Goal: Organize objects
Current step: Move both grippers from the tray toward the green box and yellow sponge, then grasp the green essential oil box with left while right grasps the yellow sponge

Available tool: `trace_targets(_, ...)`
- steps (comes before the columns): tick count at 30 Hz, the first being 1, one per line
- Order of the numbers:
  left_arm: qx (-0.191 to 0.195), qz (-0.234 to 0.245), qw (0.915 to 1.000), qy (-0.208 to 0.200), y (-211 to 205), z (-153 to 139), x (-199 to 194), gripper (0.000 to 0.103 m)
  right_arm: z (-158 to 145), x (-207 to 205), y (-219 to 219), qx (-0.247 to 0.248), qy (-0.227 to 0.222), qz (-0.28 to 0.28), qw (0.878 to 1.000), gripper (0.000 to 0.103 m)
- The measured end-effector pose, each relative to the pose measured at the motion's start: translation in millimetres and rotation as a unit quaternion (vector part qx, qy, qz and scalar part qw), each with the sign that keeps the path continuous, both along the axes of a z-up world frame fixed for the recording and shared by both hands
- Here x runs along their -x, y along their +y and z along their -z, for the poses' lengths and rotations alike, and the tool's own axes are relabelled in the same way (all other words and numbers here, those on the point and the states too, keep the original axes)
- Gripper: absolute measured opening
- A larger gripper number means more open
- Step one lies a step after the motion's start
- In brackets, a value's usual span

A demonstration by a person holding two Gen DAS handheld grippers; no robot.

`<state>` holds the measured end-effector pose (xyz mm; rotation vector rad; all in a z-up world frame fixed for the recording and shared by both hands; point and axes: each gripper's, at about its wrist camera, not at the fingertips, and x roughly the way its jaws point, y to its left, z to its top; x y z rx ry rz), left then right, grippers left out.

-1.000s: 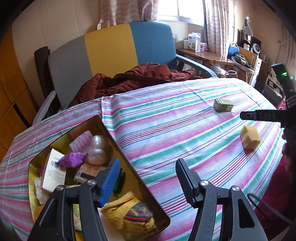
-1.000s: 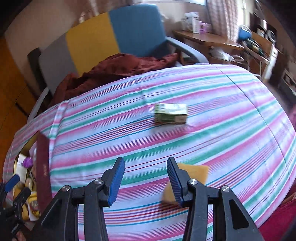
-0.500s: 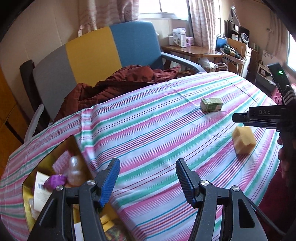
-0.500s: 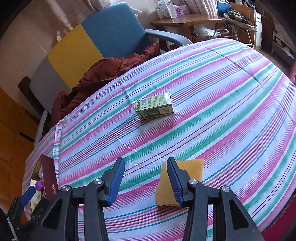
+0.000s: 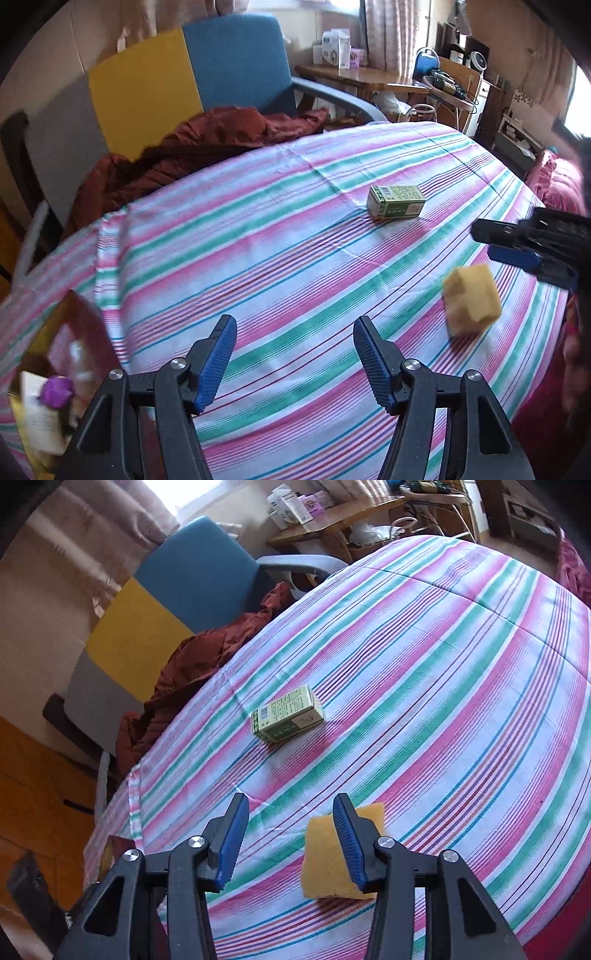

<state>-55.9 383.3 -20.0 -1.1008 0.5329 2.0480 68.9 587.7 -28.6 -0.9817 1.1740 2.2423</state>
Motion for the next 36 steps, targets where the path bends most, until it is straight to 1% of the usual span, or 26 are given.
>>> trace_targets(2, 0.001, -0.001, 0.9999, -0.01, 12.7, 3.5, 5.9, 0.066, -1.3, -6.2, 4.8, 0.009, 0.014, 0.015, 1.0, 0.048)
trace_targets(5, 0.01, 0.021, 0.9997, 0.006, 33.7, 5.4, 7.7, 0.068, -1.7, -15.6, 13.5, 0.026, 0.034, 0.038, 0.998, 0.051)
trace_targets(8, 0.017, 0.045, 0.9988, 0.008, 56.0, 8.6, 8.9, 0.07, -0.7, -16.3, 15.5, 0.034, 0.04, 0.041, 0.998, 0.055)
trace_targets(9, 0.017, 0.053, 0.9984, 0.005, 63.6, 9.6, 9.9, 0.074, -0.6, -15.5, 15.1, 0.037, 0.041, 0.037, 0.998, 0.055)
trace_targets(11, 0.013, 0.064, 0.9978, -0.014, 79.3, 11.6, 13.1, 0.076, -1.5, -15.7, 15.0, 0.038, 0.045, 0.034, 0.998, 0.055)
trace_targets(13, 0.006, 0.066, 0.9972, -0.034, 93.6, 12.2, 16.5, 0.077, -4.0, -18.6, 16.0, 0.036, 0.054, 0.039, 0.997, 0.055)
trace_targets(14, 0.002, 0.067, 0.9969, -0.041, 102.1, 12.0, 18.2, 0.08, -5.4, -20.7, 17.0, 0.035, 0.06, 0.044, 0.997, 0.055)
trace_targets(16, -0.003, 0.067, 0.9969, -0.042, 117.0, 10.4, 20.2, 0.081, -8.8, -27.5, 20.6, 0.033, 0.077, 0.059, 0.995, 0.056)
trace_targets(17, -0.004, 0.068, 0.9968, -0.041, 125.9, 9.9, 20.6, 0.082, -10.5, -30.3, 22.0, 0.033, 0.085, 0.065, 0.994, 0.058)
trace_targets(19, -0.006, 0.068, 0.9966, -0.047, 143.8, 11.3, 21.0, 0.089, -13.4, -34.9, 24.9, 0.03, 0.097, 0.073, 0.992, 0.062)
trace_targets(20, -0.007, 0.066, 0.9965, -0.051, 150.2, 12.1, 21.4, 0.091, -14.5, -36.0, 25.5, 0.029, 0.102, 0.074, 0.992, 0.063)
trace_targets(22, -0.013, 0.058, 0.9962, -0.063, 164.7, 14.8, 23.0, 0.092, -15.1, -36.5, 27.0, 0.031, 0.108, 0.072, 0.991, 0.064)
trace_targets(23, -0.015, 0.051, 0.9959, -0.073, 172.4, 16.8, 24.7, 0.094, -15.0, -36.2, 27.4, 0.033, 0.11, 0.07, 0.991, 0.064)
trace_targets(26, -0.007, 0.038, 0.9955, -0.087, 191.3, 25.7, 28.1, 0.096, -13.9, -37.4, 30.1, 0.037, 0.113, 0.074, 0.99, 0.066)
trace_targets(28, 0.0, 0.027, 0.9959, -0.086, 201.4, 33.2, 31.7, 0.096, -11.7, -36.2, 31.2, 0.043, 0.113, 0.074, 0.99, 0.066)
trace_targets(31, 0.003, 0.01, 0.994, -0.109, 210.7, 45.4, 41.1, 0.096, -8.2, -33.1, 32.9, 0.043, 0.103, 0.075, 0.991, 0.066)
trace_targets(32, 0.003, 0.011, 0.9933, -0.115, 212.5, 49.5, 42.7, 0.091, -6.5, -31.1, 32.6, 0.045, 0.098, 0.071, 0.992, 0.066)
trace_targets(33, 0.004, 0.012, 0.9927, -0.12, 212.0, 52.9, 43.7, 0.077, -4.3, -28.1, 32.1, 0.047, 0.09, 0.067, 0.993, 0.066)
trace_targets(34, 0.005, 0.012, 0.9922, -0.124, 209.5, 56.3, 45.1, 0.077, -3.2, -26.8, 31.3, 0.047, 0.085, 0.064, 0.993, 0.066)
trace_targets(36, -0.006, 0.008, 0.9925, -0.122, 197.3, 56.8, 47.0, 0.076, -0.7, -23.3, 29.9, 0.044, 0.073, 0.057, 0.995, 0.066)
